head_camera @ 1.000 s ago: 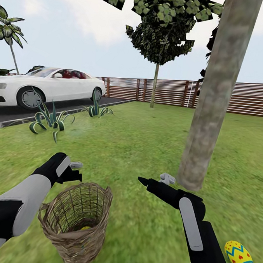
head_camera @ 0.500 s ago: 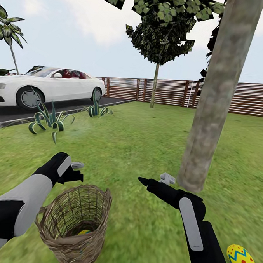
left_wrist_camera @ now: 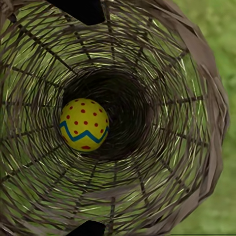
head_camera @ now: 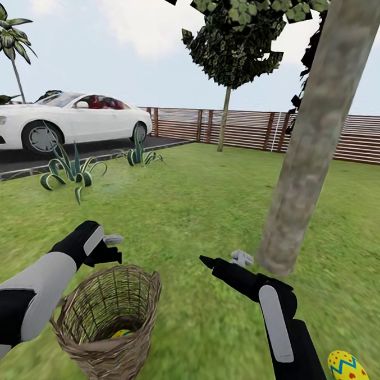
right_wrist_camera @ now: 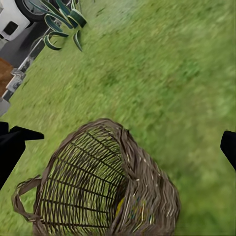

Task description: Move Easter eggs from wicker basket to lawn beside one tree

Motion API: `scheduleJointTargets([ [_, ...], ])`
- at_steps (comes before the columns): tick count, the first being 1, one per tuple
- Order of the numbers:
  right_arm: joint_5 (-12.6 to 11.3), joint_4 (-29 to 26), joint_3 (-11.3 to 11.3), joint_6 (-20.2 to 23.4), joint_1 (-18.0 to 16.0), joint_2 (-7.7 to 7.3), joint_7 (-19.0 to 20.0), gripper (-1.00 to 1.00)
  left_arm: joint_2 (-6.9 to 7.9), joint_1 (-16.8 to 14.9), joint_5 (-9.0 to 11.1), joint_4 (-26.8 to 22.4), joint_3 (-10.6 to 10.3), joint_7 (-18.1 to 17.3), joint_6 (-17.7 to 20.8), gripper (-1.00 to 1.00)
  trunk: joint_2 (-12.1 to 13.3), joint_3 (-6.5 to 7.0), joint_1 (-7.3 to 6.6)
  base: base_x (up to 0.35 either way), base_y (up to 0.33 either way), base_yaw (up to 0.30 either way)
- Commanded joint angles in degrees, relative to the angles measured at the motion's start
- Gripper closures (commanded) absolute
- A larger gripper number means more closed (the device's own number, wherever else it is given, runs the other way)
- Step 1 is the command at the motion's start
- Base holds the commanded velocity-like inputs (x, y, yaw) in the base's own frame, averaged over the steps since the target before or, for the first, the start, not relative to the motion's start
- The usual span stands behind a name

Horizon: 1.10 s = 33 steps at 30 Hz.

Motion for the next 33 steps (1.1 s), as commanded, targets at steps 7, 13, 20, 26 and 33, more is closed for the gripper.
scheduleJointTargets([
  [7, -0.1, 0.0, 0.0, 0.2, 0.0, -0.01, -0.1, -1.0, 0.04, 0.0, 0.6, 0.1, -0.1, -0.7, 0.2, -1.0, -0.1, -1.62, 0.16, 0.0, 0.0, 0.0],
  [13, -0.1, 0.0, 0.0, 0.2, 0.0, -0.02, -0.1, -1.0, 0.04, 0.0, 0.6, 0.1, -0.1, -0.8, 0.2, -1.0, -0.2, -2.95, 0.32, 0.0, 0.0, 0.0],
  [20, -0.1, -0.1, 0.0, 0.2, 0.0, -0.02, -0.1, -1.0, 0.04, 0.0, 0.5, 0.1, -0.1, -0.7, 0.2, -1.0, -0.3, -4.5, 0.5, 0.0, 0.0, 0.0],
  [26, -0.1, 0.0, 0.0, 0.2, 0.0, -0.02, -0.1, -1.0, 0.04, 0.0, 0.5, 0.1, -0.1, -0.7, 0.2, -1.0, -0.4, -5.83, 0.65, 0.0, 0.0, 0.0],
  [33, -0.1, 0.0, -0.1, 0.2, -0.1, -0.02, -0.1, -1.0, 0.11, 0.0, 0.5, 0.0, -0.2, -0.7, 0.1, -1.0, -0.5, -7.38, 0.83, 0.0, 0.0, 0.0],
])
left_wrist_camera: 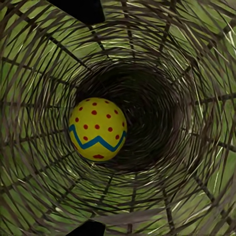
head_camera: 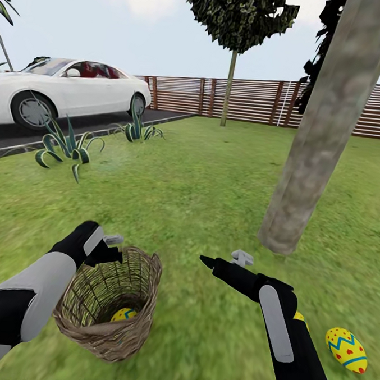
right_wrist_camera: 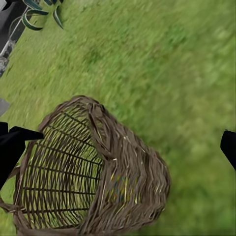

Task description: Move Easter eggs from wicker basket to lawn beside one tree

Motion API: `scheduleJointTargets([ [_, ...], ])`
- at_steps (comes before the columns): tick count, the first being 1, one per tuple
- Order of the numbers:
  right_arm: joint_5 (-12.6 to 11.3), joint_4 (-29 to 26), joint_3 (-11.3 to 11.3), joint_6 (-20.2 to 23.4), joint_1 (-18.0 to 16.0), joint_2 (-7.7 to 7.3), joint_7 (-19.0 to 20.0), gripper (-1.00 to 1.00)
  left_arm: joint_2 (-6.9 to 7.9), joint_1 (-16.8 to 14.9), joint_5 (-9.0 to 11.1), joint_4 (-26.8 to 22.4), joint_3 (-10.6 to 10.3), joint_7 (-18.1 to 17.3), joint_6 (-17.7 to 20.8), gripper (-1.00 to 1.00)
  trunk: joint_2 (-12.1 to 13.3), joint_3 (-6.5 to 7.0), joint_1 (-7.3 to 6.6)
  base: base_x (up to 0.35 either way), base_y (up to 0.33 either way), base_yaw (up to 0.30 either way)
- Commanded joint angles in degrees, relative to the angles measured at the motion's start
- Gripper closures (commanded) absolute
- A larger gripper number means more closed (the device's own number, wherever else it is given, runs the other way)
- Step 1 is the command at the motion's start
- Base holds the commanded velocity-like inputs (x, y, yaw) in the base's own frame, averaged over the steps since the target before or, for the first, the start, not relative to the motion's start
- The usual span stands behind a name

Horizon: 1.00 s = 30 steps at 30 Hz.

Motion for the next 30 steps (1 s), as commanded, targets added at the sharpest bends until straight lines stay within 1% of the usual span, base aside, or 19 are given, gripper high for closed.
scheduleJointTargets([
  [1, -0.1, 0.0, 0.0, 0.2, 0.0, 0.02, -0.1, -1.0, 0.01, 0.0, 0.6, -0.1, 0.0, 0.5, 0.1, -1.0, 0.0, -0.28, 0.01, 0.0, 0.0, 0.0],
  [6, -0.1, 0.0, -0.1, 0.2, 0.0, 0.02, -0.1, -1.0, 0.07, 0.0, 0.6, -0.3, -0.1, -0.2, -0.3, -1.0, -0.1, -1.39, 0.14, 0.0, 0.0, 0.0],
  [10, -0.1, -0.1, -0.1, 0.2, 0.0, 0.02, -0.1, -1.0, 0.15, 0.0, 0.6, -0.1, -0.1, -2.9, -1.0, -1.0, -0.2, -2.28, 0.24, 0.0, 0.0, 0.0],
  [12, 0.4, 0.6, -0.7, -0.4, 0.0, -0.63, -0.1, -1.0, 0.77, 0.0, 0.8, -0.6, 0.3, -3.3, -1.7, -1.0, -0.2, -2.27, 0.25, 0.0, 0.0, 0.0],
  [14, 0.4, 0.8, -0.8, -1.0, 0.6, -1.05, 0.0, -1.0, 0.78, -0.1, 0.8, -0.6, 0.3, -3.1, -2.3, -1.0, -0.2, -2.27, 0.25, 0.0, 0.0, 0.0],
  [20, 0.4, 0.8, -0.8, -1.0, 2.6, -1.05, 0.0, -1.0, 0.78, -0.1, 0.8, -0.6, 0.3, -3.1, -2.7, -1.0, -0.2, -2.27, 0.25, 0.0, 0.0, 0.0],
  [27, 0.4, 0.8, -0.8, -1.0, 2.7, -1.05, 0.0, -1.0, 0.78, -0.1, 0.8, -0.6, 0.3, -3.1, -2.7, -1.0, -0.2, -2.27, 0.25, 0.0, 0.0, 0.0],
  [30, 0.5, 0.3, -1.5, -1.8, 3.7, -1.74, 0.1, -1.0, 0.97, 0.3, 0.8, -0.4, 0.1, -2.8, -3.7, -1.0, -0.2, -2.27, 0.25, 0.0, 0.0, 0.0],
])
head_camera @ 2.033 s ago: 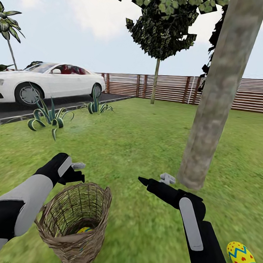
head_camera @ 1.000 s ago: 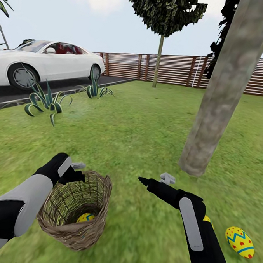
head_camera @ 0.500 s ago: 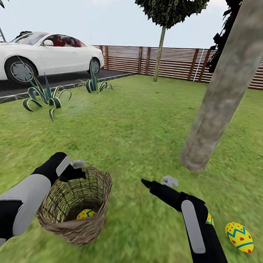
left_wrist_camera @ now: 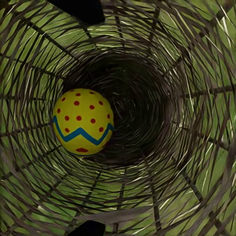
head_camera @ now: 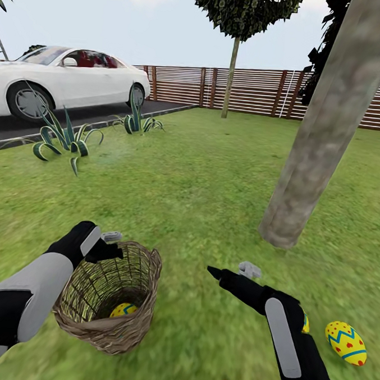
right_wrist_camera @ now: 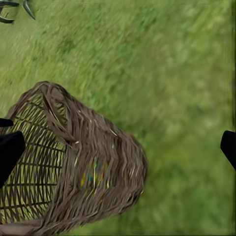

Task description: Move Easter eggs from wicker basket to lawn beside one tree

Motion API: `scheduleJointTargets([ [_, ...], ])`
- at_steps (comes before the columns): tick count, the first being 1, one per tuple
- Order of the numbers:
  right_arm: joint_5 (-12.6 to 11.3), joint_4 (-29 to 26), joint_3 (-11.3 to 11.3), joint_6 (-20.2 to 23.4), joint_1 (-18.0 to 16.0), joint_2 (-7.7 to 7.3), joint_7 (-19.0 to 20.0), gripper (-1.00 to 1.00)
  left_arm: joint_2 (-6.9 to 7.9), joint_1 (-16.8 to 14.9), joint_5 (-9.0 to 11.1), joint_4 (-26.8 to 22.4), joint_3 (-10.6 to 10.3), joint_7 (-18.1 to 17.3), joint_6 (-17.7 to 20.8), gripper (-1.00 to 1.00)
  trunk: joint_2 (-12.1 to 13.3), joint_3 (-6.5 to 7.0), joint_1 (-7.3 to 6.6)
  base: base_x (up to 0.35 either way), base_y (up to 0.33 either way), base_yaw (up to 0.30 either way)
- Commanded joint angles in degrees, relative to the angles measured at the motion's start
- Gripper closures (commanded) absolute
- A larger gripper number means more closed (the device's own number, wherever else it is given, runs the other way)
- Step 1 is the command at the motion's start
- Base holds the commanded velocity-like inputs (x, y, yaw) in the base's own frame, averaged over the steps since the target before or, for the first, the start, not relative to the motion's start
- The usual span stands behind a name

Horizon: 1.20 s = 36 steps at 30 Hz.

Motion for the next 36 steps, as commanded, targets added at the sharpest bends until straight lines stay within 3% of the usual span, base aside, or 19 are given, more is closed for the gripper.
scheduleJointTargets([
  [1, -0.2, -0.1, -0.2, 0.0, 0.3, -0.03, -0.1, -1.0, 0.03, 0.0, 0.6, 0.0, 0.0, 0.6, -0.1, -1.0, 0.0, -0.05, -0.01, 0.0, 0.0, 0.0],
  [5, -0.1, -0.4, -0.4, -1.0, 0.7, -0.25, -0.4, -1.0, 0.09, 0.1, 0.6, 0.0, -0.1, 0.6, -1.3, -1.0, 0.0, -0.05, -0.01, 0.0, 0.0, 0.0],
  [14, -0.7, -0.4, -0.4, 3.2, -6.2, -0.23, -7.5, -1.0, 0.09, 0.1, 0.6, 0.0, -0.1, 0.7, -1.5, -1.0, 0.0, -0.05, -0.01, 0.0, 0.0, 0.0],
  [22, -0.6, -0.4, -0.3, 4.1, -8.8, -0.14, -8.6, -1.0, 0.11, 0.1, 0.6, 0.0, -0.1, 0.6, -1.5, -1.0, 0.0, -0.05, -0.01, 0.0, 0.0, 0.0],
  [28, -0.5, -0.3, -0.3, 4.2, -9.4, -0.07, -8.7, -1.0, 0.11, 0.1, 0.6, 0.0, -0.1, 0.6, -1.5, -1.0, 0.0, 0.84, -0.12, 0.0, 0.0, 0.0],
  [36, -0.3, -0.1, -0.1, 4.2, -9.8, 0.09, -8.8, -1.0, 0.09, 0.1, 0.6, 0.2, -0.1, 0.6, -1.5, -1.0, 0.0, 0.84, -0.12, 0.0, 0.0, 0.0],
])
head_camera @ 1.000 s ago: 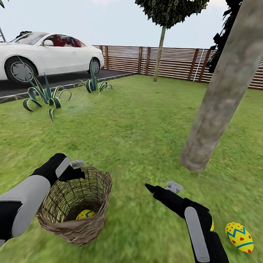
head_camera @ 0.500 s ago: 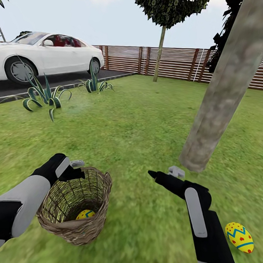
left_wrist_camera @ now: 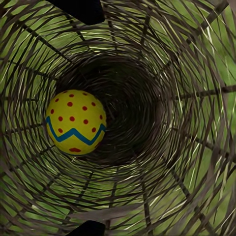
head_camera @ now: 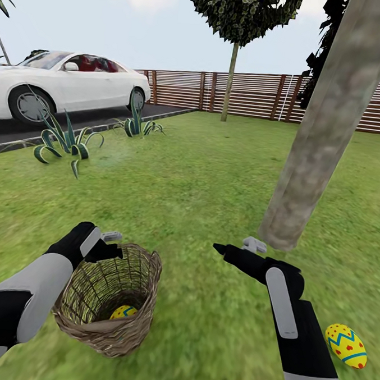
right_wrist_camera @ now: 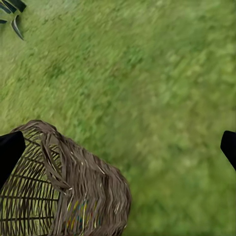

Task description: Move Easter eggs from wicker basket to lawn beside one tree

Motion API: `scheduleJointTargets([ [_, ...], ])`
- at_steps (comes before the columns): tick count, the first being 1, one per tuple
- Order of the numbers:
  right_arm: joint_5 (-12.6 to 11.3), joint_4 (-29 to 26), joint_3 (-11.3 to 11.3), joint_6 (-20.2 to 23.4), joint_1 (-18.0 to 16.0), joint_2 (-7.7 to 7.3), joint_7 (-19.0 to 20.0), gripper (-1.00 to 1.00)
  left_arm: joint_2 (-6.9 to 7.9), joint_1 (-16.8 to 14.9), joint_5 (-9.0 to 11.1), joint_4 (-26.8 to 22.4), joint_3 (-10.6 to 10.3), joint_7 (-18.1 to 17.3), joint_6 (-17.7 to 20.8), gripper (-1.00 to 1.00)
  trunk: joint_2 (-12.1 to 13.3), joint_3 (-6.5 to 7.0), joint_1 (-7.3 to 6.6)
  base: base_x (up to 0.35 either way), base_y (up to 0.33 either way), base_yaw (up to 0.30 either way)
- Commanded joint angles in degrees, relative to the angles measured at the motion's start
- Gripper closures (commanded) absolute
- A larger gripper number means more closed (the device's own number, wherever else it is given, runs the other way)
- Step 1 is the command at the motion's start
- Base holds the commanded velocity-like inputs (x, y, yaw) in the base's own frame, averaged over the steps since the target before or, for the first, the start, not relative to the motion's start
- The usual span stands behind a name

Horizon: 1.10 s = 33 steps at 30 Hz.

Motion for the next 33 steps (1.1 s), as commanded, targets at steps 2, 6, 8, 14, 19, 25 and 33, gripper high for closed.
scheduleJointTargets([
  [2, -0.6, 0.0, 0.0, 0.2, -0.1, 0.11, -0.5, -1.0, 0.02, 0.0, 0.6, 0.1, 0.0, 0.5, 0.2, -1.0, 0.0, -0.05, -0.01, 0.0, 0.0, 0.0],
  [6, -0.6, 0.1, 0.1, 0.2, -0.1, 0.15, -0.5, -1.0, 0.02, 0.0, 0.6, 0.2, 0.0, 0.5, 0.3, -1.0, 0.0, -0.05, -0.01, 0.0, 0.0, 0.0],
  [8, -0.6, 0.1, 0.2, 0.2, -0.1, 0.2, -0.5, -1.0, 0.02, 0.0, 0.6, 0.3, 0.0, 0.5, 0.3, -1.0, 0.0, -0.05, -0.01, 0.0, 0.0, 0.0],
  [14, -0.6, 0.2, 0.3, 0.2, -0.1, 0.25, -0.5, -1.0, 0.03, 0.0, 0.6, 0.4, 0.0, -0.3, 0.3, -1.0, -0.1, -1.16, 0.12, 0.0, 0.0, 0.0],
  [19, -0.6, 0.2, 0.4, 0.2, -0.1, 0.28, -0.5, -1.0, 0.04, 0.0, 0.6, 0.4, 0.0, -1.6, 0.3, -1.0, -0.2, -2.27, 0.25, 0.0, 0.0, 0.0],
  [25, -0.6, 0.2, 0.6, 0.2, -0.1, 0.32, -0.5, -1.0, 0.08, 0.0, 0.7, 0.4, 0.0, -1.9, 0.3, -1.0, -0.2, -3.6, 0.4, 0.0, 0.0, 0.0],
  [33, -0.6, 0.2, 0.7, 0.2, -0.1, 0.35, -0.5, -1.0, 0.11, 0.0, 0.7, 0.4, 0.0, -2.0, 0.1, -1.0, -0.3, -5.37, 0.61, 0.0, 0.0, 0.0],
])
